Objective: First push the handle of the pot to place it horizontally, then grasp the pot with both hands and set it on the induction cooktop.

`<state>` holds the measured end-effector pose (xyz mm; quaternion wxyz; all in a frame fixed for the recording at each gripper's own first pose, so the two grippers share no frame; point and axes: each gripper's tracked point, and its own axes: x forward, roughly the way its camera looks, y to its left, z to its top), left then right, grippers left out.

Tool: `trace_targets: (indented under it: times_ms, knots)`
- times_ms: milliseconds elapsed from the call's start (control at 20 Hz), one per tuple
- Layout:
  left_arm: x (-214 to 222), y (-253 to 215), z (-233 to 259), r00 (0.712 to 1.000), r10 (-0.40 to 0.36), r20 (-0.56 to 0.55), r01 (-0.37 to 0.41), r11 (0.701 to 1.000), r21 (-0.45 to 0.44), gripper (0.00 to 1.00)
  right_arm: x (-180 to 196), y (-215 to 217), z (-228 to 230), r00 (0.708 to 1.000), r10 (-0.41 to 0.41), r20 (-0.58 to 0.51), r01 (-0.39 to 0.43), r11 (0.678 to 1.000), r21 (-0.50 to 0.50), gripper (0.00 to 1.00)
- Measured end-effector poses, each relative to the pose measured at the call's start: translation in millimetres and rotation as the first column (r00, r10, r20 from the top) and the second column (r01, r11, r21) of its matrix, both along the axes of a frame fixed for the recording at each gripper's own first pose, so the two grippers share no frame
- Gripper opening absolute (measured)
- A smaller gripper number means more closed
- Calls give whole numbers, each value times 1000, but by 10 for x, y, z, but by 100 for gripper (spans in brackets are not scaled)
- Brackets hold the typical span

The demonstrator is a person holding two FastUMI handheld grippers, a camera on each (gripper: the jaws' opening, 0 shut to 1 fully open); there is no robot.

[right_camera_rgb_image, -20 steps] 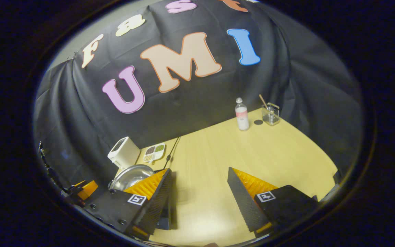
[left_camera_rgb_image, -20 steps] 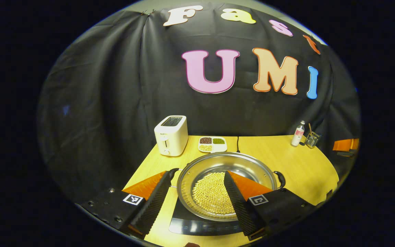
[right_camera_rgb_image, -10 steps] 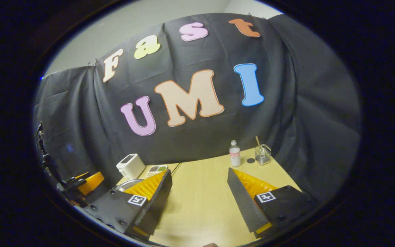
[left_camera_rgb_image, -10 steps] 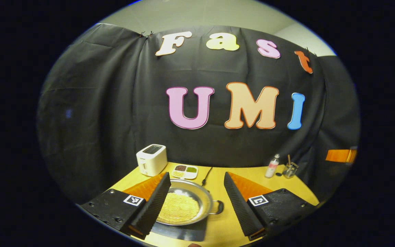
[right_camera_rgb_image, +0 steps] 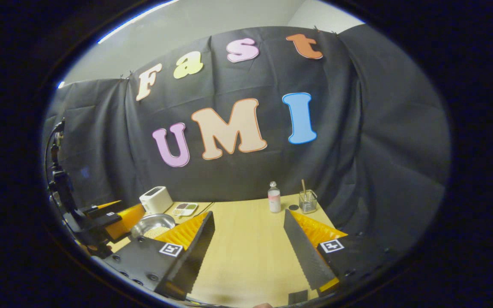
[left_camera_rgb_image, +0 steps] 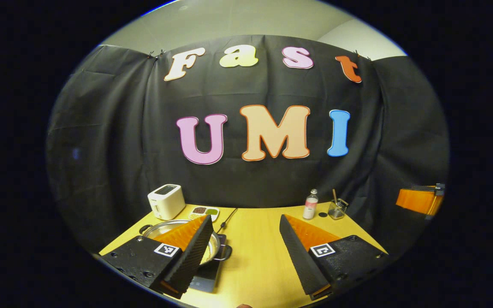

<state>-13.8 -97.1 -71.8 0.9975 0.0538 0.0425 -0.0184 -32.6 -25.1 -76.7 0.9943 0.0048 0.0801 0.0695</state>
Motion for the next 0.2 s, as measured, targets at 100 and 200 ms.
trace_targets:
  times_ms: [100, 200]
  knots:
    - [-18, -193, -102, 999, -25, -27, 25, 1000, -13, 92, -36, -91, 29, 1000, 4, 7, -4, 1000, 5, 92]
    - [-31, -314, -189, 998, -41, -53, 40, 999, -14, 96, -69, -209, 23, 1000, -2, 6, 2, 1000, 1, 92]
